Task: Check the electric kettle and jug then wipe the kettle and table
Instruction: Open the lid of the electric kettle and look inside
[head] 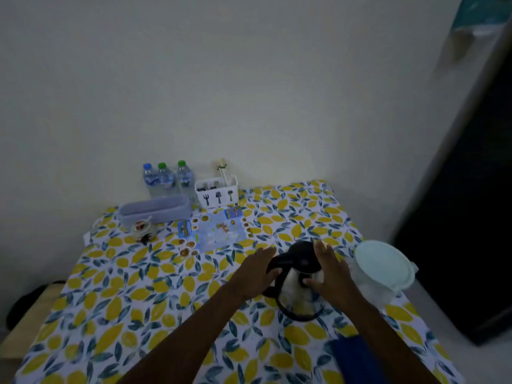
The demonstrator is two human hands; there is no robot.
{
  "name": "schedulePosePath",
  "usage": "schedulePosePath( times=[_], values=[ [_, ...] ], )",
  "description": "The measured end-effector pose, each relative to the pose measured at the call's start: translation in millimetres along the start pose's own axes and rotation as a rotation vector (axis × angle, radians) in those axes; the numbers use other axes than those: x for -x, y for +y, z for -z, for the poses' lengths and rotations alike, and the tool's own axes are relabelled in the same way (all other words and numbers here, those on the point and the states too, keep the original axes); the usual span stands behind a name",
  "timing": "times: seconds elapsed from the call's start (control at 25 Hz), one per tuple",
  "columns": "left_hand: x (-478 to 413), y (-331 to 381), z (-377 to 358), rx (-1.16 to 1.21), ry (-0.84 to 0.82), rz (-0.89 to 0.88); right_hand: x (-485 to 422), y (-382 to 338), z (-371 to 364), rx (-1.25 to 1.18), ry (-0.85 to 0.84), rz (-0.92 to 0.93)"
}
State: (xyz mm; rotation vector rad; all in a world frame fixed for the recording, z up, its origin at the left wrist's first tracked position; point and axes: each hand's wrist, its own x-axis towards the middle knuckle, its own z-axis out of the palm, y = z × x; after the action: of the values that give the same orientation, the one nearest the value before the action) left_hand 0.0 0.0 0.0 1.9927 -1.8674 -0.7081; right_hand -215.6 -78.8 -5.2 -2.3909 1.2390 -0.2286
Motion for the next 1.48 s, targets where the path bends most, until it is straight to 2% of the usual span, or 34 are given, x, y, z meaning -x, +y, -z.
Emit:
schedulePosePath(
  times=[0.16,0.32,0.44,0.6,0.72,0.88,1.12,1.32,1.48],
  values=[
    [-9,6,-28,0.188,0.111,0.043,1,2,-18,-0.185,0.089,0.063],
    [-24,1,-36,0.290,0.217,0.075,-5,13,-30,-0.228,0.151,0.070],
    [-34,-12,-39,0.351,0.120,0.156,-9,19,-38,-0.247,0.173,0.078],
    [-42,-23,-31,0.616,0.031,0.305,-9,19,-43,-0.313,0.186,0.035],
    [-39,-16,-28,0.662,0.065,0.269,0,17,-43,-0.352,0.244,0.017],
    [-3,-17,-23,0.677,0.132,0.235,22,6,-47,-0.290,0.275,0.119],
    [77,-44,-27,0.787,0.171,0.321,48,-26,-66,-0.174,0.171,0.231],
    [132,-73,-32,0.769,0.173,0.399,64,-48,-100,-0.111,-0.008,0.218],
    [152,-86,-32,0.756,0.164,0.382,74,-58,-120,-0.122,-0.050,0.233]
  ],
)
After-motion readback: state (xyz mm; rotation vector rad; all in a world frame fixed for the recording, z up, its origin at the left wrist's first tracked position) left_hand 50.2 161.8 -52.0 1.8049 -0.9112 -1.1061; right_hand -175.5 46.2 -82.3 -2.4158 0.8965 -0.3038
